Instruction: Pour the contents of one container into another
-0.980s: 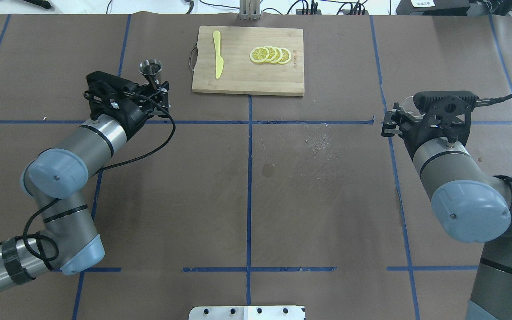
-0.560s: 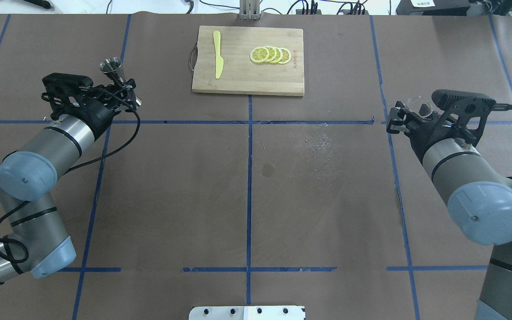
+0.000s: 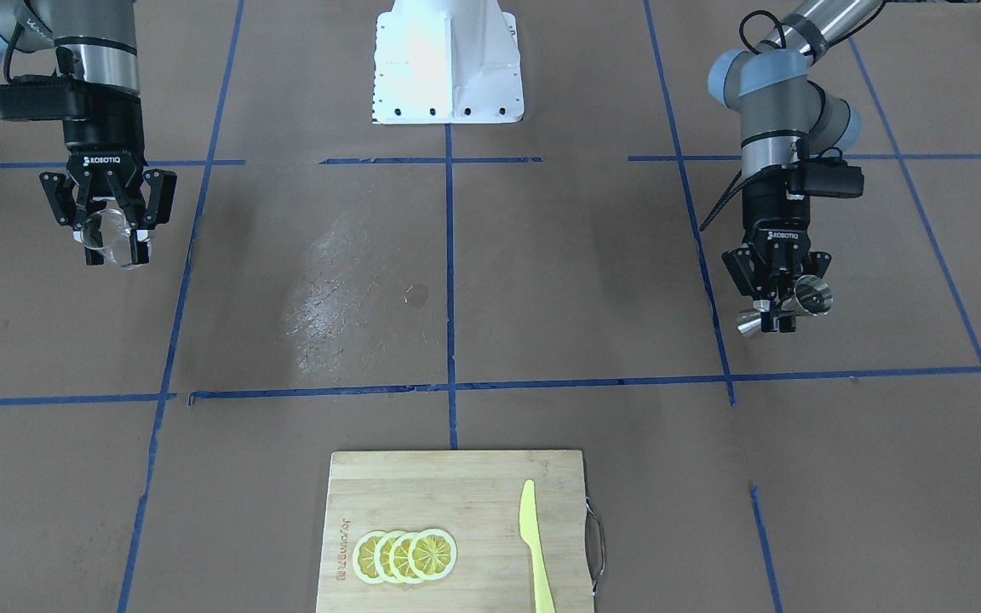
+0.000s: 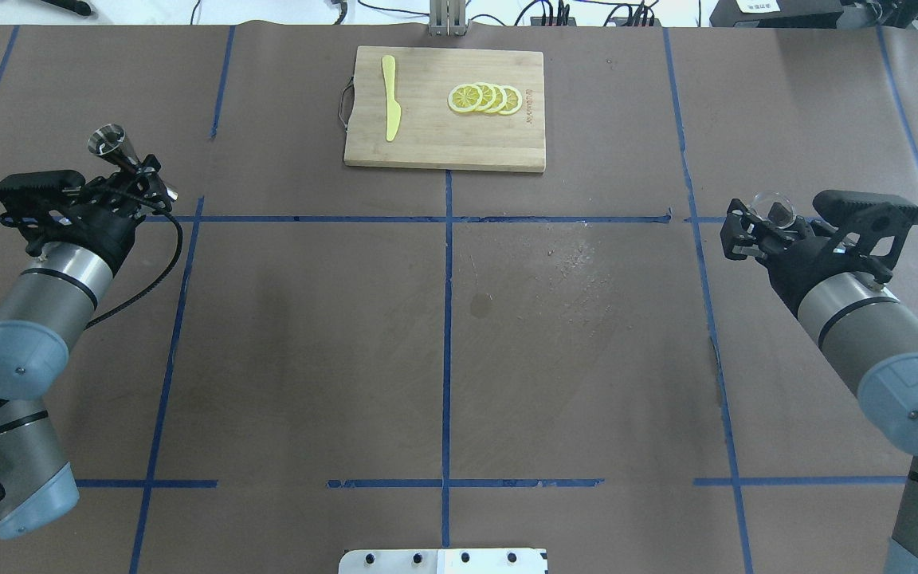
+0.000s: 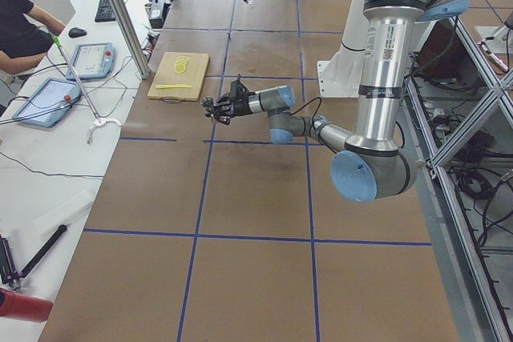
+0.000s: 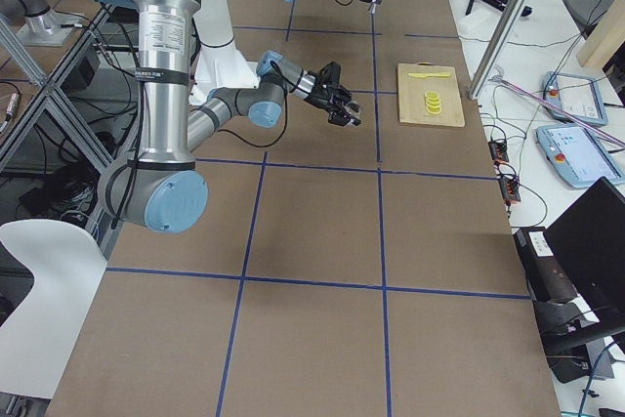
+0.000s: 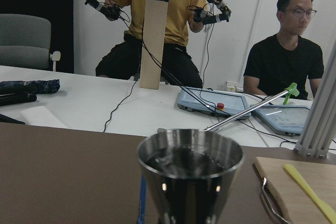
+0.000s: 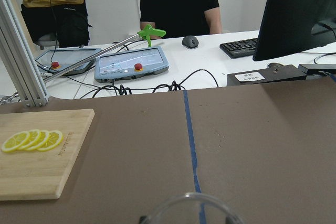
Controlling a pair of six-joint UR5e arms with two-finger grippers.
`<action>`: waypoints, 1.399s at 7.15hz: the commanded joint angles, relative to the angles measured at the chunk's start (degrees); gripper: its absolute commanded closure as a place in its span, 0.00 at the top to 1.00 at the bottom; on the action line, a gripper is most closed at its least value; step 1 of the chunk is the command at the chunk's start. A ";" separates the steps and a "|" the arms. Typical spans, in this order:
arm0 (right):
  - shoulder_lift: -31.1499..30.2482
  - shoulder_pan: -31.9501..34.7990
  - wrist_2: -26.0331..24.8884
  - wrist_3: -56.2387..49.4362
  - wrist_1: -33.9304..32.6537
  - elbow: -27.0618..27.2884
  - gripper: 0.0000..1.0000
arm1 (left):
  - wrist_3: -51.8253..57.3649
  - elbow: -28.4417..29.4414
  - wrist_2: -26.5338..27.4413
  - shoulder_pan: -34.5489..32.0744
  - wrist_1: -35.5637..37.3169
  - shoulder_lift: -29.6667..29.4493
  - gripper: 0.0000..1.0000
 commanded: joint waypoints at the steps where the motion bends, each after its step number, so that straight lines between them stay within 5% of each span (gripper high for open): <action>1: -3.23 -0.35 -0.09 -2.75 9.37 -3.51 0.00 | -1.22 1.39 8.53 5.62 1.92 1.36 0.00; 4: -4.64 -2.19 -0.61 -2.67 12.10 -3.60 0.00 | -1.13 3.24 17.87 12.49 3.95 2.84 0.00; 10: -6.23 -6.32 -6.23 -3.02 13.18 -3.78 0.00 | -5.86 3.77 15.33 15.76 4.13 4.88 0.00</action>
